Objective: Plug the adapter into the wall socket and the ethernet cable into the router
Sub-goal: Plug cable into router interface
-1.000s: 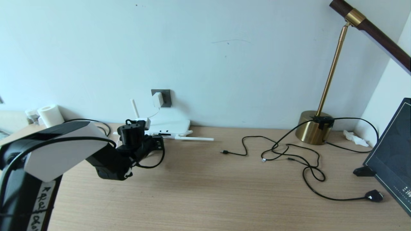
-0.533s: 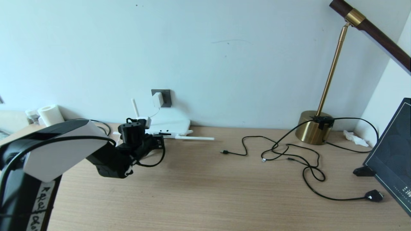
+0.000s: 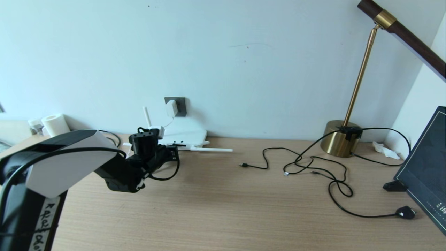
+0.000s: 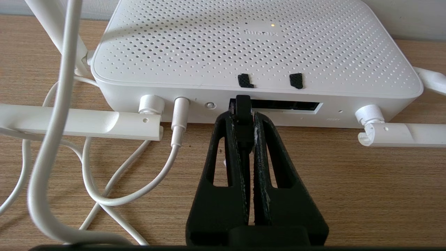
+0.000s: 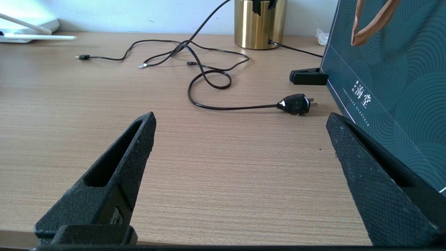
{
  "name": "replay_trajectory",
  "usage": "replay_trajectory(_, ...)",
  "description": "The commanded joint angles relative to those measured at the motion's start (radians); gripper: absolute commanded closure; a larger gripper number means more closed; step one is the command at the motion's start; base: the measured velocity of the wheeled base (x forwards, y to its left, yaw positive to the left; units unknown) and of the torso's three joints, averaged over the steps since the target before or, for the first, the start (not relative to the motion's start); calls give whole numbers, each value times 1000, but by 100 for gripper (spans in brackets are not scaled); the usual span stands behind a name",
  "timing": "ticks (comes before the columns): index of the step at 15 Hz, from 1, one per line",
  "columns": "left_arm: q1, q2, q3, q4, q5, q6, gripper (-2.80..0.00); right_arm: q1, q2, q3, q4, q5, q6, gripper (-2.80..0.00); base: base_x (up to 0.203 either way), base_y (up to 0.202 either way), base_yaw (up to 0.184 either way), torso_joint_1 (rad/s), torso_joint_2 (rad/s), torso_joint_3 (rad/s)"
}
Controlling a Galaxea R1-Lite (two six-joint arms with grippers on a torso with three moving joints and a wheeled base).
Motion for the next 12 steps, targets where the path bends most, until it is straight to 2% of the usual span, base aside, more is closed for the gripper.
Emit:
replay_trajectory(1, 0, 0, -2, -7, 0, -1, 0, 0, 0, 12, 0, 0, 0, -280, 0, 0, 0, 0, 0, 0)
replay_trajectory(12, -1, 5, -21, 7, 15, -1, 0, 0, 0, 12, 0, 0, 0, -280, 0, 0, 0, 0, 0, 0)
